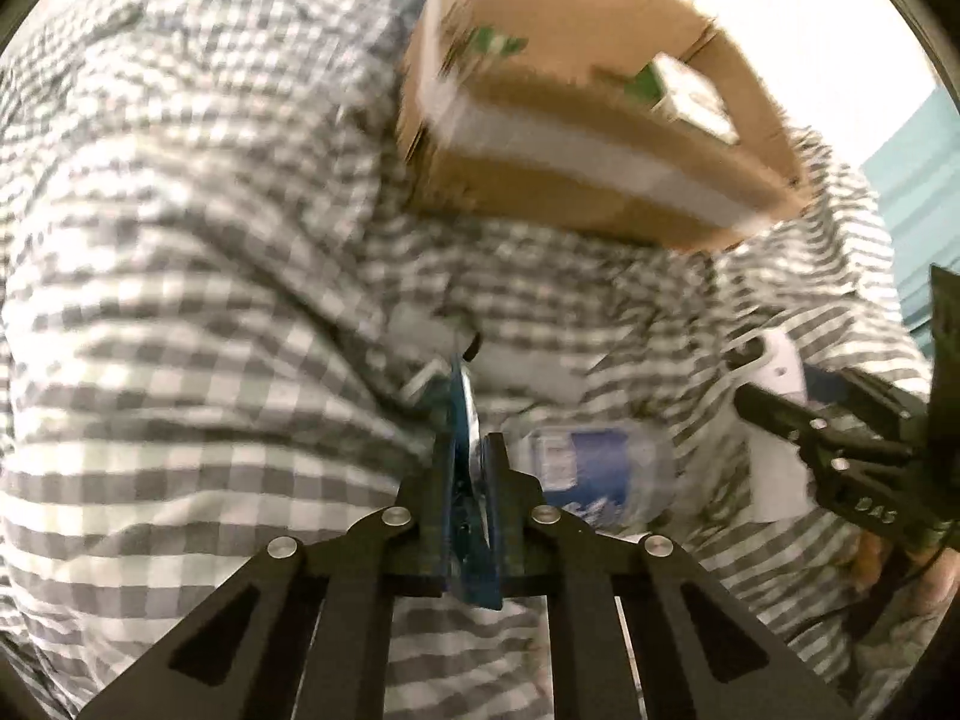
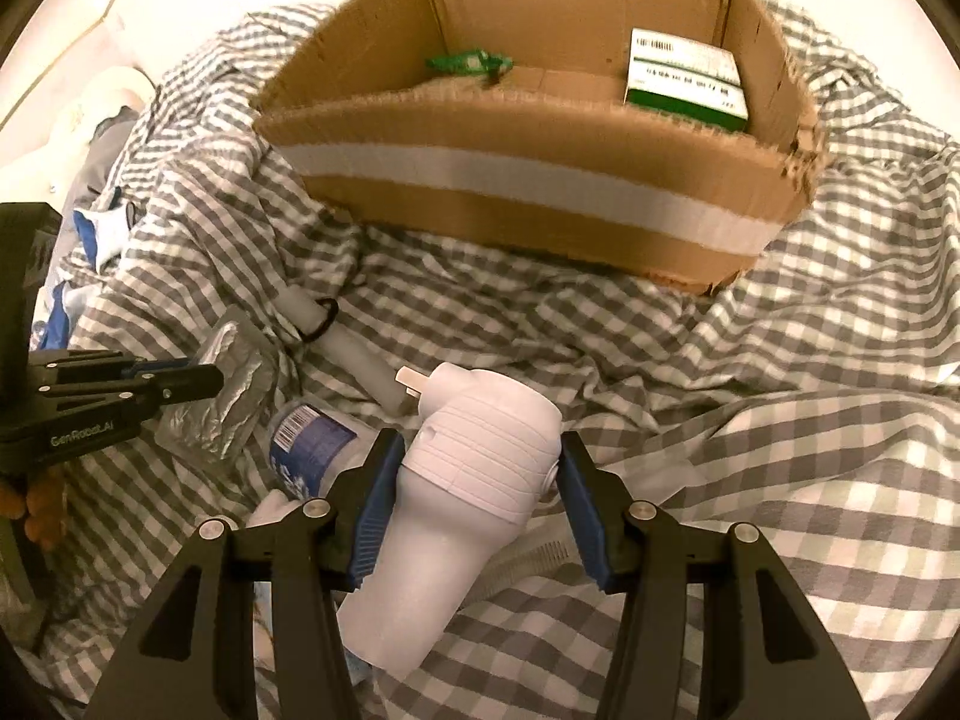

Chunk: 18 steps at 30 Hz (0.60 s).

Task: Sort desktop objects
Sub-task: 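Carry the bottle and blister pack over the box and release both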

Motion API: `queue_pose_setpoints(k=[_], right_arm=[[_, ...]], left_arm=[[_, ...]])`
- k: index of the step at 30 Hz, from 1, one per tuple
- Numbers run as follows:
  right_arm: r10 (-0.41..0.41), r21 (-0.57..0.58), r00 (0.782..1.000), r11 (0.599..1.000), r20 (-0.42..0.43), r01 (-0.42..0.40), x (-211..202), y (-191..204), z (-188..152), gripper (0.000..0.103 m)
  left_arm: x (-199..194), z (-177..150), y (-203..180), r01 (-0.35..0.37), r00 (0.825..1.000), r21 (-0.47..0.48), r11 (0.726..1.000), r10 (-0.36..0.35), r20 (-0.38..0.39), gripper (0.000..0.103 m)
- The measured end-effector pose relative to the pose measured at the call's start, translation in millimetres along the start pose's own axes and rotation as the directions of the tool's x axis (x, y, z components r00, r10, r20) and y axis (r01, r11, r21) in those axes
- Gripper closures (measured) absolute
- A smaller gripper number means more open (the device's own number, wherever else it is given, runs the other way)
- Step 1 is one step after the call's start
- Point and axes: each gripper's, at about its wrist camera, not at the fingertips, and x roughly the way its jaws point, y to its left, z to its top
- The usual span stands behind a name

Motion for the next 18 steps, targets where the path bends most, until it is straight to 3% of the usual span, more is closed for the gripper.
queue_pose_setpoints(k=[3, 5, 18], right_arm=[[-0.008, 0.003, 0.999, 1.0, 0.041, 0.008, -16, 0, 4, 0.051], [0.003, 0.004, 0.997, 1.0, 0.074, -0.003, -29, -1, 8, 0.051], [-0.024, -0.015, 0.972, 0.999, 0.232, 0.028, -88, 4, 36, 0.051]], left_arm=[[-20, 9, -12, 0.035, 0.997, 0.026, 0.999, -0.037, 0.068, 0.095], [-29, 15, -23, 0.013, 0.995, 0.07, 0.997, -0.02, 0.099, 0.095], [-69, 52, -53, 0.029, 0.97, 0.151, 0.988, -0.064, 0.234, 0.095]])
